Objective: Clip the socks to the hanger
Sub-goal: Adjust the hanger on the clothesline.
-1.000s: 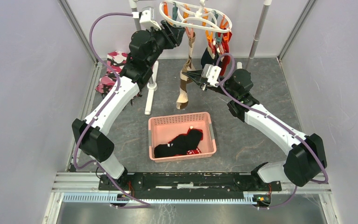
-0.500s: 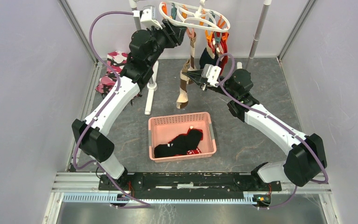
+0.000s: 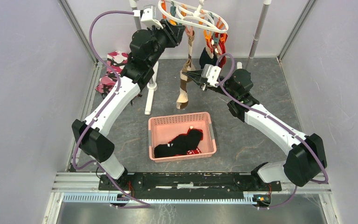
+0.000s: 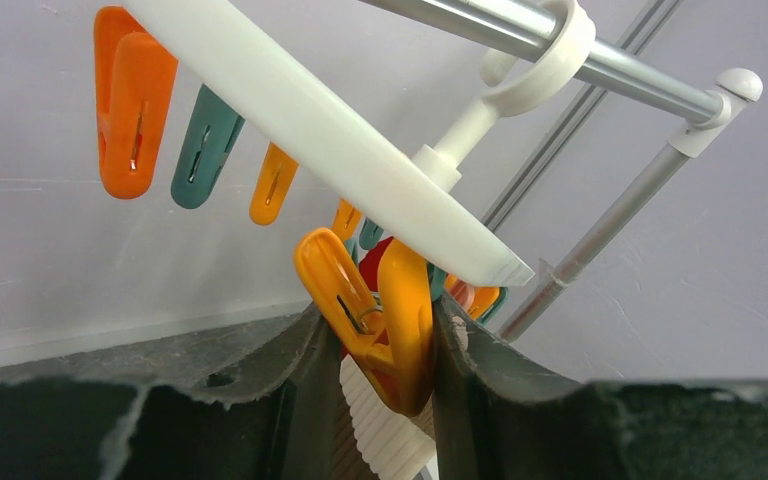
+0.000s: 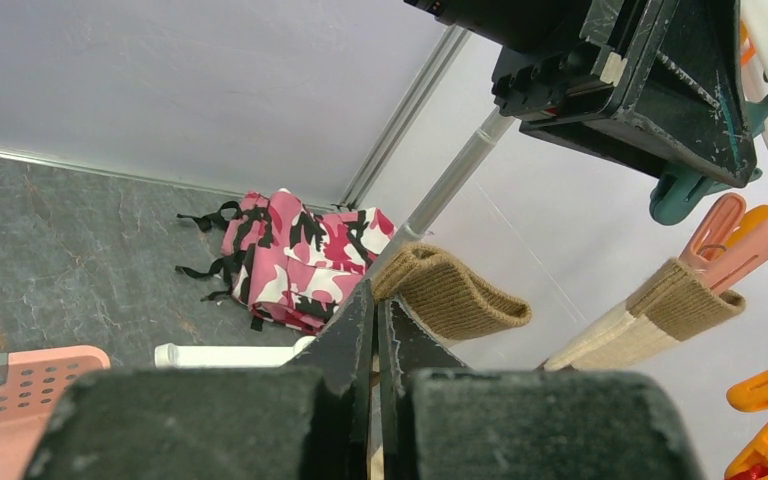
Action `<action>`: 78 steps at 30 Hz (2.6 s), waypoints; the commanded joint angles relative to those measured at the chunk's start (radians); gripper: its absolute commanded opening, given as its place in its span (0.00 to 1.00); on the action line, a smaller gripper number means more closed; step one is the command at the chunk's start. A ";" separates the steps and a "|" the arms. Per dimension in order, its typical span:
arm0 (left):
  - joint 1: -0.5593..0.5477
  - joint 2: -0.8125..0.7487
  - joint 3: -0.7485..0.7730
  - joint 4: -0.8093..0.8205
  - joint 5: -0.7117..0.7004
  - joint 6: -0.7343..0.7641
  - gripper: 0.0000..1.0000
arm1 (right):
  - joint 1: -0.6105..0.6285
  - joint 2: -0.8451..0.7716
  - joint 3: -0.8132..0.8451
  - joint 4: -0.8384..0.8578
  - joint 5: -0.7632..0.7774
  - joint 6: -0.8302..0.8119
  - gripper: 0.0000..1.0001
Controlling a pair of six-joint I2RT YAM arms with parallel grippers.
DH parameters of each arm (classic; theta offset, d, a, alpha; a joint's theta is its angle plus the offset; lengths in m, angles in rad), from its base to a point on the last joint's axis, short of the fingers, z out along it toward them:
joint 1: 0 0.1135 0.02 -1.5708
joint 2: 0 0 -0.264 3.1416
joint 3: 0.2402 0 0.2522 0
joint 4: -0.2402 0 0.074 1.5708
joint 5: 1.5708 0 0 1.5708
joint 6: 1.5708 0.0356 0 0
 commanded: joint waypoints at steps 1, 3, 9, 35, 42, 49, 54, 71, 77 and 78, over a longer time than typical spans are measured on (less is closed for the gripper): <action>-0.010 -0.041 0.039 0.031 -0.016 0.046 0.30 | 0.004 -0.006 0.040 0.015 0.018 -0.012 0.00; -0.011 -0.043 0.039 0.027 -0.018 0.046 0.29 | 0.005 -0.007 0.043 0.013 0.023 -0.015 0.00; -0.014 -0.060 0.026 0.016 -0.034 0.036 0.34 | 0.006 0.000 0.068 0.003 0.021 -0.020 0.00; 0.002 -0.357 -0.167 -0.134 0.123 -0.120 0.78 | 0.009 -0.008 0.043 -0.026 0.020 -0.032 0.00; 0.002 -0.437 -0.199 -0.120 0.248 -0.248 0.66 | 0.009 0.001 0.044 -0.035 0.034 -0.032 0.00; -0.048 -0.310 -0.129 -0.074 0.381 -0.366 0.53 | -0.007 -0.014 0.029 -0.058 0.083 -0.036 0.00; -0.119 -0.270 -0.102 -0.081 0.278 -0.289 0.53 | -0.025 -0.021 0.019 -0.068 0.104 -0.041 0.00; -0.179 -0.069 0.039 -0.138 0.105 -0.157 0.58 | -0.100 -0.080 -0.064 -0.070 0.122 -0.012 0.00; -0.179 -0.064 0.033 -0.148 0.019 -0.109 0.59 | -0.110 -0.096 -0.081 -0.070 0.124 -0.006 0.00; -0.179 -0.065 0.031 -0.149 0.006 -0.103 0.59 | -0.111 -0.098 -0.082 -0.070 0.125 -0.006 0.00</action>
